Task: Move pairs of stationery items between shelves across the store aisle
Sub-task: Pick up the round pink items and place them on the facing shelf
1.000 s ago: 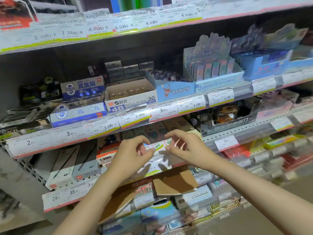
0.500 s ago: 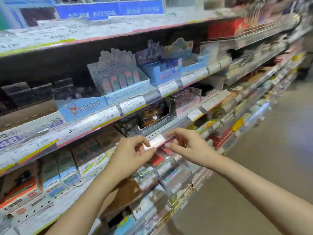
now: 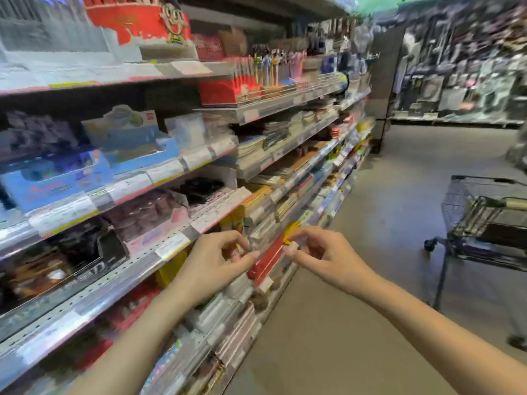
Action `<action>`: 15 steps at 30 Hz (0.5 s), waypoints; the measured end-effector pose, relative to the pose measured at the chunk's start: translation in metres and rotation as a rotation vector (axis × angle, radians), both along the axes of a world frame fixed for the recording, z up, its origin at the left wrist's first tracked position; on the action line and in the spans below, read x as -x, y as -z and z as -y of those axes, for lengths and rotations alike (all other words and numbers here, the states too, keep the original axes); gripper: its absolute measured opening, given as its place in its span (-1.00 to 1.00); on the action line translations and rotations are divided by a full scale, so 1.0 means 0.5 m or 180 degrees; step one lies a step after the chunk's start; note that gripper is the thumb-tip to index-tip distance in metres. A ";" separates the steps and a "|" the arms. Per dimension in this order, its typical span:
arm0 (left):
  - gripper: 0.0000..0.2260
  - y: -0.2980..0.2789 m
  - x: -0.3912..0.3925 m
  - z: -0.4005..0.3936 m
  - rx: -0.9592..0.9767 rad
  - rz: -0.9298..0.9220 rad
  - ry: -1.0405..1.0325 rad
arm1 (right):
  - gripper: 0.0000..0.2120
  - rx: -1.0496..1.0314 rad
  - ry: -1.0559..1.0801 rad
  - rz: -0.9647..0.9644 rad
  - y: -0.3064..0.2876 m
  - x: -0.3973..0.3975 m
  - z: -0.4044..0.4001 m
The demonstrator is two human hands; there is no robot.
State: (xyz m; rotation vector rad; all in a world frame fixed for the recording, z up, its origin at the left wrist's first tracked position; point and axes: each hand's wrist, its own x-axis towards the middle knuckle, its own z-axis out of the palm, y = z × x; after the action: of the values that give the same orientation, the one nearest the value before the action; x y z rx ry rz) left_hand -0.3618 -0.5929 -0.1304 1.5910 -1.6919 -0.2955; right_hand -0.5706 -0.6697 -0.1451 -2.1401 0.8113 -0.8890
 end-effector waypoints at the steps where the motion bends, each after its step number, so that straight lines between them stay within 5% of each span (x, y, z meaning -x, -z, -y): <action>1: -0.87 0.000 0.023 0.031 -0.0002 0.0022 0.0045 | -0.89 -0.0011 0.0045 -0.0002 0.002 0.027 0.031; 9: -0.89 0.017 0.129 0.293 -0.0155 -0.0007 0.0236 | -0.72 -0.0091 0.0426 -0.0013 0.049 0.157 0.270; 15: -0.88 0.044 0.152 0.550 -0.0204 0.0091 0.0383 | -0.85 0.0010 0.0576 -0.0168 0.071 0.188 0.509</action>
State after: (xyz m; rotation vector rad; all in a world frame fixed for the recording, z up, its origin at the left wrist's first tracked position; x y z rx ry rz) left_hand -0.4376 -0.8680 -0.1527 1.5484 -1.8202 -0.3926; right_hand -0.6648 -0.9243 -0.1806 -2.1253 1.0440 -0.9282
